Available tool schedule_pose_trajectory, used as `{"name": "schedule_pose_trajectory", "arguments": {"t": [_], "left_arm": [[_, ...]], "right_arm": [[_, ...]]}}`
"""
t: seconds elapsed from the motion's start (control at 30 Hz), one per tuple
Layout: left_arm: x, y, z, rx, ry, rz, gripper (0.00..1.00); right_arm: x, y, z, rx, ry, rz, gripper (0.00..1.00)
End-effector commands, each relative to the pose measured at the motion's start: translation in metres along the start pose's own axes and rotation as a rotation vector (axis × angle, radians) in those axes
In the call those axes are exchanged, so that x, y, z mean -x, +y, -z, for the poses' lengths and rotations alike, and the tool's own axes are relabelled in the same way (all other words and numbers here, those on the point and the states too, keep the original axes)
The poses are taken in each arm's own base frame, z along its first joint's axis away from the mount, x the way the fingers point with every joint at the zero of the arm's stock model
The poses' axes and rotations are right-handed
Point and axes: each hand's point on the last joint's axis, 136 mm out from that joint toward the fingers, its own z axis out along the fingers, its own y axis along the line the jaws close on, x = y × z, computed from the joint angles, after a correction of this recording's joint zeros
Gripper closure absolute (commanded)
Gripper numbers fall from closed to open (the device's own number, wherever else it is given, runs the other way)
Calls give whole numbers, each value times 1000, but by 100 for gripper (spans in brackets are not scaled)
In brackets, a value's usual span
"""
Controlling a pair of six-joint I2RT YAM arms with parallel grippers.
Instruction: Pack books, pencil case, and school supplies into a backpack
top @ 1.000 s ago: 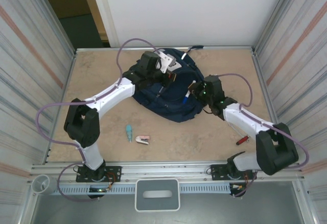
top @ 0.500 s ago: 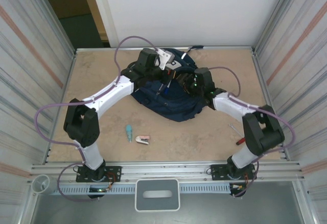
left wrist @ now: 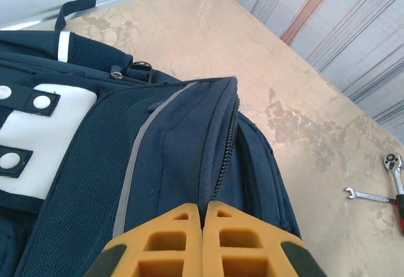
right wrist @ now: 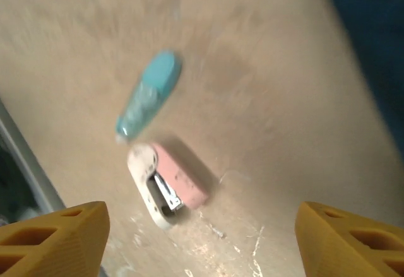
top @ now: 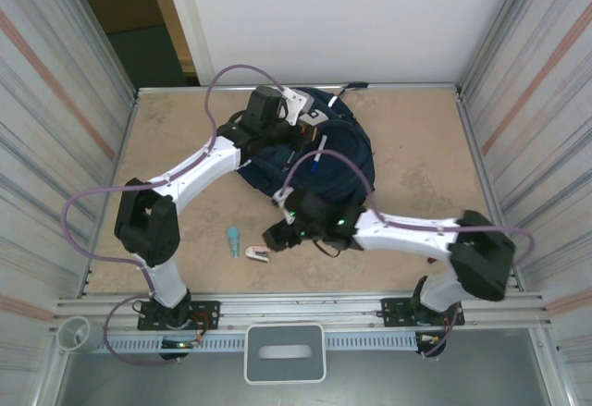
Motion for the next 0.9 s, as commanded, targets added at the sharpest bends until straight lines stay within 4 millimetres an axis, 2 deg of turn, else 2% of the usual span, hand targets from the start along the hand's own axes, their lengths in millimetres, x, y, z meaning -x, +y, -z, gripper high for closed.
{"name": "schedule_pose_trajectory", "arguments": {"t": [0.0, 0.1, 0.3, 0.5, 0.6, 0.7, 0.8, 0.87], "left_arm": [[41, -16, 22, -42, -130, -51, 100], [40, -16, 22, -39, -125, -53, 100], [38, -14, 22, -32, -120, -66, 100], [36, -14, 20, -35, -114, -73, 100], [35, -13, 19, -32, -110, -76, 100], [34, -14, 20, -34, -109, -78, 100], [35, -15, 21, -35, -109, -82, 100], [35, -15, 21, -36, -111, -84, 100]], "right_arm": [[-15, 26, -22, 21, 85, 227, 18], [-26, 41, -45, 49, 141, 280, 13], [-37, 36, -77, -2, 219, 343, 14], [-47, 32, -88, -26, 274, 370, 37], [-49, 29, -87, -37, 278, 366, 54], [-49, 22, -79, -61, 268, 350, 63], [-43, 11, -56, -58, 226, 275, 67], [-33, -1, -31, -39, 161, 186, 67]]}}
